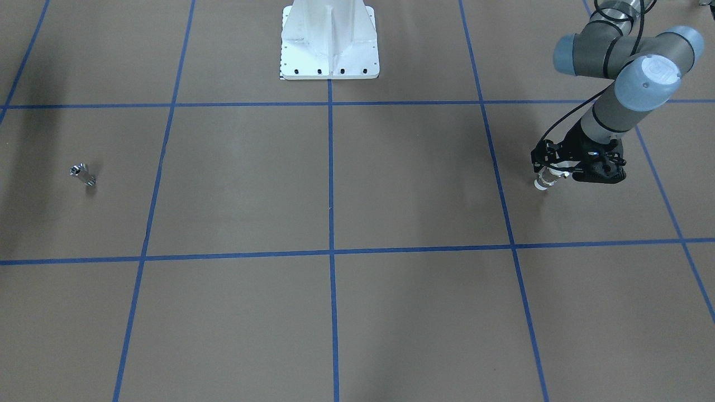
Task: Assemble PPR valve and pipe with both arms
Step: 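Close the left gripper on the valve's chrome body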
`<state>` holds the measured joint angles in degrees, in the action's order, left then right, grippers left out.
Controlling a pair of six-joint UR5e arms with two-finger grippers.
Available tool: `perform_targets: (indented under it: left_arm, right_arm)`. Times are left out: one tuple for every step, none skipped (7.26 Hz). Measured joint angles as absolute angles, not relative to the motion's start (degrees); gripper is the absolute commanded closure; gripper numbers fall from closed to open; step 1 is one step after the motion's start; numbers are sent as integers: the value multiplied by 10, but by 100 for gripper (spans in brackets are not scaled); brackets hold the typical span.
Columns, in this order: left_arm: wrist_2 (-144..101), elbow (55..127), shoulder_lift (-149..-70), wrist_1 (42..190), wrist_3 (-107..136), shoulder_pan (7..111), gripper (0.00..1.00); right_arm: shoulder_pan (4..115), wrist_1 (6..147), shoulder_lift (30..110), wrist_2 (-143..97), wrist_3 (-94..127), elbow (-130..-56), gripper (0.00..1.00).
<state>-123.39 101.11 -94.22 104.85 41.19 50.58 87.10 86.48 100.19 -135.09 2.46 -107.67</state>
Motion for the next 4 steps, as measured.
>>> perform_targets:
  left_arm:
    - [-1234,1010,-942,1050,411,506,2]
    - [-1234,1011,-942,1050,411,505,9]
    - [-1235,1012,-942,1050,412,505,22]
    - [-1236,1013,-942,1050,413,505,23]
  right_arm:
    - [871,865,1002,-1351,25,-1077,0]
    - [871,864,1002,-1351,25,-1077,0]
    - [871,864,1002,-1351,25,-1077,0]
    - [871,864,1002,-1351,25,-1077,0]
